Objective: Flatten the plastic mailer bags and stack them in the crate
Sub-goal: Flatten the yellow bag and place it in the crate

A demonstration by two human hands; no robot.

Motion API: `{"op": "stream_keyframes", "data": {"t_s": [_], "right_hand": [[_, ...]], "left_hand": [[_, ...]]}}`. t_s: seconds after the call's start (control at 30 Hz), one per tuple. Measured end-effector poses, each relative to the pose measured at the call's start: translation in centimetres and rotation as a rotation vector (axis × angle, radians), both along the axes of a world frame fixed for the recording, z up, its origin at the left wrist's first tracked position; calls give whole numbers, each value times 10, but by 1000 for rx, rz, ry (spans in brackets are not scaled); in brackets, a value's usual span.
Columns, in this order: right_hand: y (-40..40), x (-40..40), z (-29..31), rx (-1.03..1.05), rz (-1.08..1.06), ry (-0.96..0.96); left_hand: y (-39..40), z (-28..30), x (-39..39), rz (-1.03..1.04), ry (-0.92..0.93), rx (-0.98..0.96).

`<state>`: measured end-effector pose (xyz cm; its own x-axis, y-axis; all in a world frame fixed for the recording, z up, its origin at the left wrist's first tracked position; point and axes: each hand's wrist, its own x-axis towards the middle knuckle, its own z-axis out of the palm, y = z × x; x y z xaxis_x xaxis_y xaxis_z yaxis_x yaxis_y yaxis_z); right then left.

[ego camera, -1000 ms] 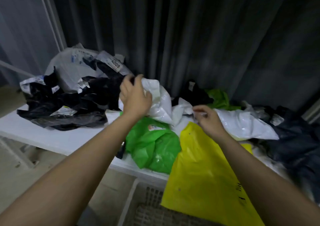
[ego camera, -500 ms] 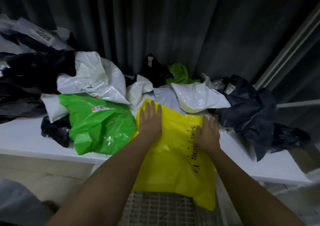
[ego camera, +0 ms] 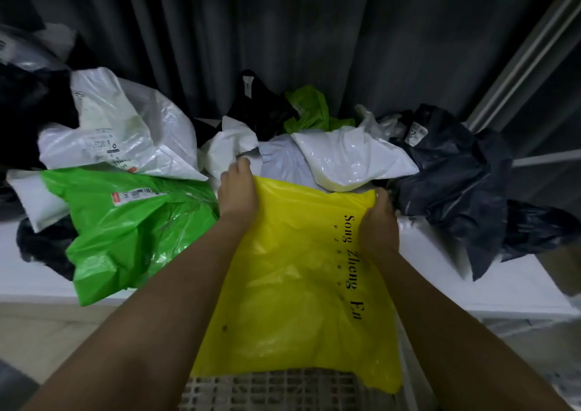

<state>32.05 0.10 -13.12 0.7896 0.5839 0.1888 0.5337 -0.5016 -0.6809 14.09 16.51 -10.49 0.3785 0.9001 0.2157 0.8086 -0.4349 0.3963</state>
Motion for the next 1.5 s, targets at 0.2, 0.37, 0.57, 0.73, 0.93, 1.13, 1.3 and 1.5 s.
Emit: {"op": "stream_keyframes", "data": {"t_s": [0.2,0.37,0.57,0.73,0.93,1.13,1.3,1.5], "right_hand": [[-12,-26,-8,-225,112,-386],[2,-42,-13,-437,516,-491],[1,-28,-26,-703,434,-234],[1,-28,-28,-715,397,-210],[2,-27,-31,-728,385,-235],[4,-29,-14,-851,460,-157],[-31,-61,22,-794,617,-18],[-58,-88,4,-874,667,-40]], "left_hand": [[-59,-7,5,-260,205,81],[-75,-34,8,-398,438,-81],[-60,-43,-2,-283,445,-418],[-56,-44,0,-252,465,-440],[-56,-50,0,-246,462,-422],[-61,-48,0,-232,469,-382],[-62,-44,0,-222,476,-344],[-81,-16,-5,-364,477,-228]]}}
